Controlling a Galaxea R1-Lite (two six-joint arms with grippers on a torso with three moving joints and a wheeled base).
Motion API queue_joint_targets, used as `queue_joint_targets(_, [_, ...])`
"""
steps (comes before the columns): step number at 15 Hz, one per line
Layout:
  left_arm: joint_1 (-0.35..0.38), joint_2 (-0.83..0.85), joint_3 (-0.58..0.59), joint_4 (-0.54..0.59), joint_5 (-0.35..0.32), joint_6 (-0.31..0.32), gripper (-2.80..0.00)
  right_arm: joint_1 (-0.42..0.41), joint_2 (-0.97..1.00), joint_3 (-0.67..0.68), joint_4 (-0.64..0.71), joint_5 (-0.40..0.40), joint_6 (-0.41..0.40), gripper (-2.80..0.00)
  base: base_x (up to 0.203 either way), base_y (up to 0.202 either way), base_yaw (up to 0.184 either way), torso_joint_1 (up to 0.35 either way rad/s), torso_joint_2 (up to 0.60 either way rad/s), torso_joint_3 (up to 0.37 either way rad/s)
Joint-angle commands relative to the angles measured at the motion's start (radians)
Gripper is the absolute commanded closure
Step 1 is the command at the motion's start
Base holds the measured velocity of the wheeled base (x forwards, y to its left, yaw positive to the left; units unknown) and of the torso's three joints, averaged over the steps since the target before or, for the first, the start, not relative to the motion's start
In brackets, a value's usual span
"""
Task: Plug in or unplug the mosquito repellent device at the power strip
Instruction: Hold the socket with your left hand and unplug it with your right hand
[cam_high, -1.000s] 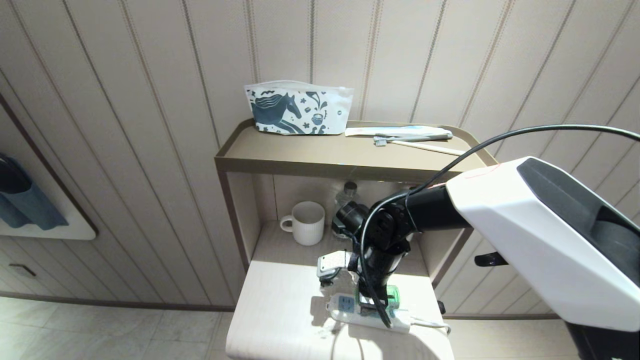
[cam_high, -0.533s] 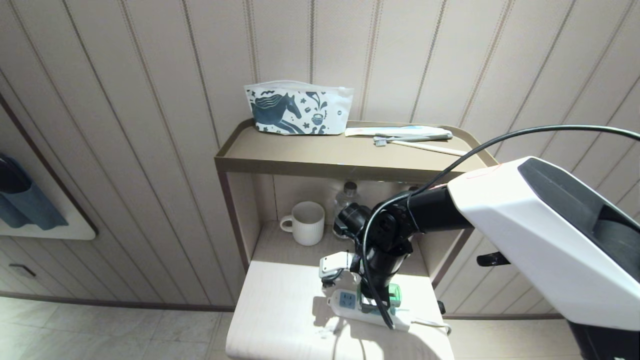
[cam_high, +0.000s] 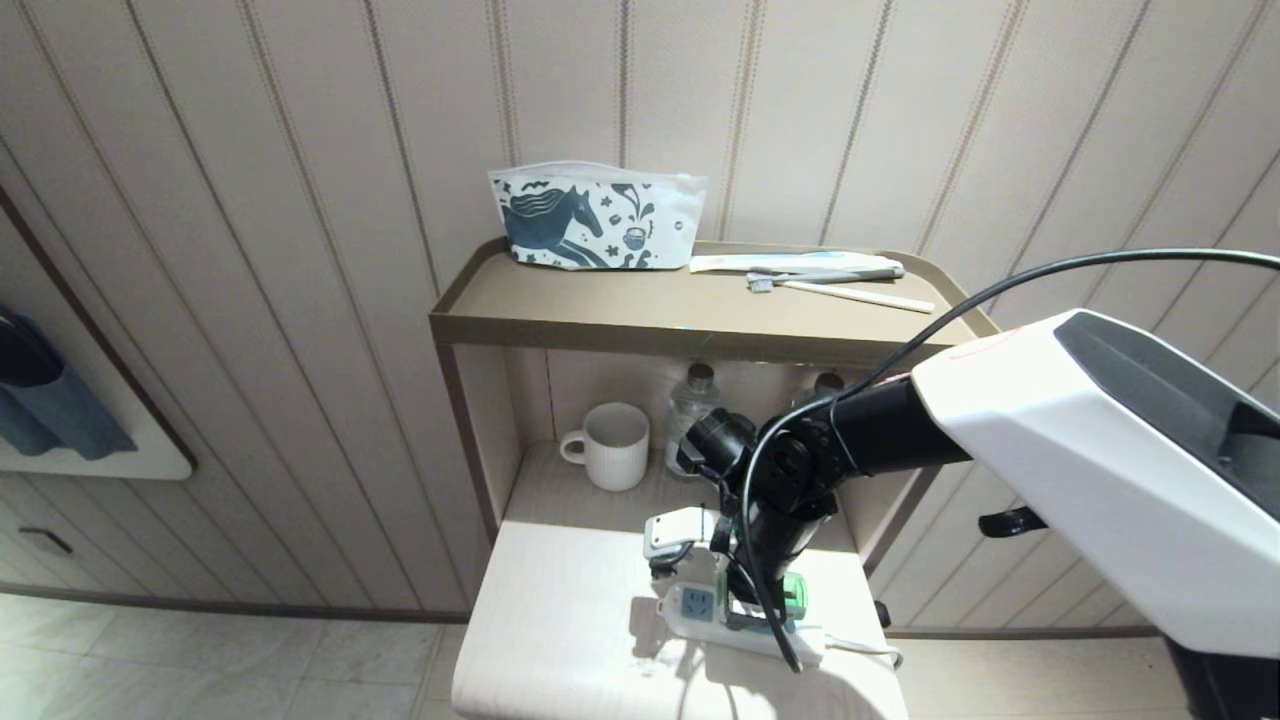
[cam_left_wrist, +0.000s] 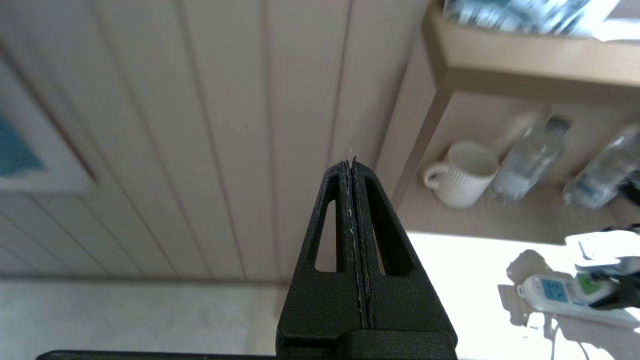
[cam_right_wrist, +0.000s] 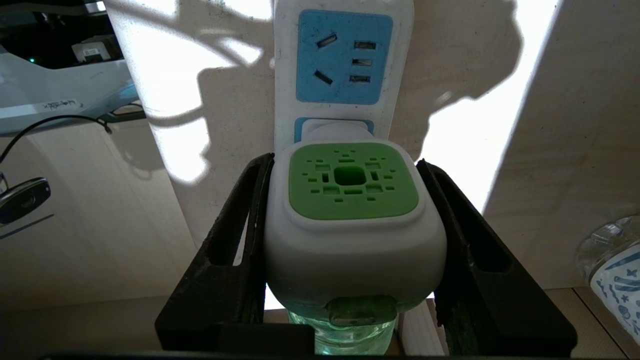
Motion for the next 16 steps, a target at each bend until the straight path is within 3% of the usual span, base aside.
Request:
queue_joint_targets(1, [-0.149, 0.458, 0.02, -0.242, 0.086, -0.028, 0.0, -0.007, -0.013, 0.012, 0.001, -0.001, -0.004, 0.0, 0.0, 0.0, 0.0, 0.0, 0.0, 0.0])
queue_joint_targets(4, [-0.473, 0.815, 0.113, -0.673, 0.308, -0.081, 0.0, -0.01, -0.029, 0.018, 0.002, -0.001, -0.003, 0.0, 0.0, 0.0, 0.0, 0.0, 0.0, 0.0])
queue_joint_targets(8, [-0.766, 1.219, 0.194, -1.152, 0.549, -0.115, 0.0, -0.03, -0.027, 0.029, -0.01, -0.001, -0.002, 0.0, 0.0, 0.0, 0.0, 0.0, 0.0, 0.0])
queue_joint_targets(12, [-0.946, 1.487, 0.199, -1.408, 0.693, -0.117, 0.0, -0.03, -0.017, 0.029, -0.023, -0.001, 0.003, 0.0, 0.0, 0.0, 0.0, 0.0, 0.0, 0.0])
queue_joint_targets(16, [-1.067, 1.525, 0.187, -1.46, 0.774, -0.108, 0.0, -0.029, 0.002, 0.024, -0.044, 0.001, 0.004, 0.0, 0.0, 0.0, 0.0, 0.0, 0.0, 0.0])
